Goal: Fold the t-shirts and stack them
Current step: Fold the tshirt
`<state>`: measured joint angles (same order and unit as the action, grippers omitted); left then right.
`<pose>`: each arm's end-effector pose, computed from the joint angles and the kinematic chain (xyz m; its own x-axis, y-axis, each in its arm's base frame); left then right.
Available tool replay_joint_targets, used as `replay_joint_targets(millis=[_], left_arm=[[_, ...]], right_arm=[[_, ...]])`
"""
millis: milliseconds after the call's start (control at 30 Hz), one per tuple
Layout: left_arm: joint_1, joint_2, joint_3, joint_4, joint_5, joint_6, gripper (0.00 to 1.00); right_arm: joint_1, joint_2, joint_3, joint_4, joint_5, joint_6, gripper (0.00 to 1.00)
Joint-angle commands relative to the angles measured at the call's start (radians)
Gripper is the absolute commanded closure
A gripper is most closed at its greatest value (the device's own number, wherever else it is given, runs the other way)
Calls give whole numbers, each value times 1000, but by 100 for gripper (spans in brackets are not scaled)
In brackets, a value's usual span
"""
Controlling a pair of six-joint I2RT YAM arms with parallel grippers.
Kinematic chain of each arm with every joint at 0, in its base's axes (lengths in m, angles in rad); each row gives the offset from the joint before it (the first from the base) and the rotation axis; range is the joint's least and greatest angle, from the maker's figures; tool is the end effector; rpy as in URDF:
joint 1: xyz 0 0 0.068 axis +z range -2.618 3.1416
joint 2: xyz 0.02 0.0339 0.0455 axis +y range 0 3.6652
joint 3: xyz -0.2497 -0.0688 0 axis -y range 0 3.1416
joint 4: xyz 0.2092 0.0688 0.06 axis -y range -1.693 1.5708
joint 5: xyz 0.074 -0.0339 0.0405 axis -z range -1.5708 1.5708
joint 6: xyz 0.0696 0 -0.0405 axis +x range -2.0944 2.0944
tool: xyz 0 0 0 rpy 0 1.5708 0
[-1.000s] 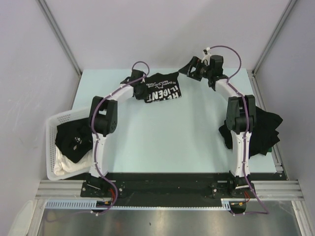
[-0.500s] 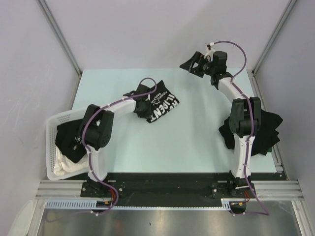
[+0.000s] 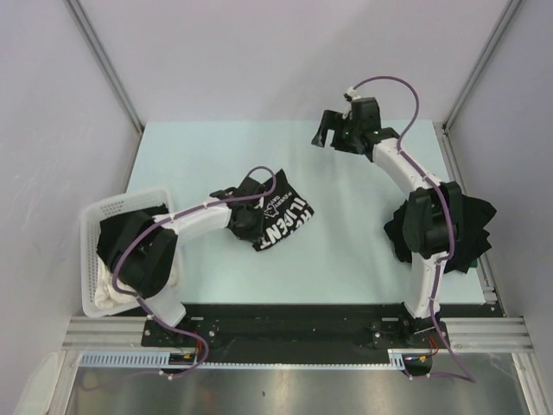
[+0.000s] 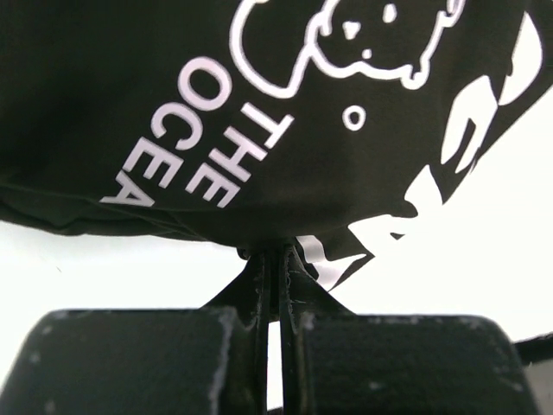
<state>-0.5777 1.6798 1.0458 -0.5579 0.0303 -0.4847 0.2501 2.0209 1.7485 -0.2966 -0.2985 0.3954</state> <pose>0.2538 -0.1680 0.1527 -0.9474 0.0616 -0.3142 0.1286 0.9719 -0.1973 0.4451 0.1348 0.2641 -0.6653 0.2100 -0.7164 -0.2388 0.8494 0.4707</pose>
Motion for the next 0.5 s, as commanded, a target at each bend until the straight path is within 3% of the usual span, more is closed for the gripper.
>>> replay_joint_targets(millis=[0, 33, 133, 200, 233, 300, 400, 467], left_arm=[[-37, -78, -44, -13, 11, -34, 100], [-42, -83, -46, -14, 13, -35, 100], [-57, -89, -41, -16, 17, -35, 100], [-71, -89, -29, -20, 17, -35, 100], [-76, -88, -24, -23, 20, -35, 100], [-86, -81, -7, -30, 20, -34, 100], [-99, -66, 14, -40, 26, -31, 100], [-108, -57, 23, -50, 25, -29, 94]], right_arm=[[144, -145, 14, -177, 465, -203, 0], [196, -181, 2, -168, 596, -246, 0], [224, -237, -76, -127, 723, -212, 0], [167, -264, -99, -163, 673, -45, 0], [138, -266, -118, -202, 515, -2, 0], [62, -275, -145, -225, 376, 77, 0], [57, -306, -201, -233, 367, 79, 0], [57, -320, -211, -225, 374, 82, 0]])
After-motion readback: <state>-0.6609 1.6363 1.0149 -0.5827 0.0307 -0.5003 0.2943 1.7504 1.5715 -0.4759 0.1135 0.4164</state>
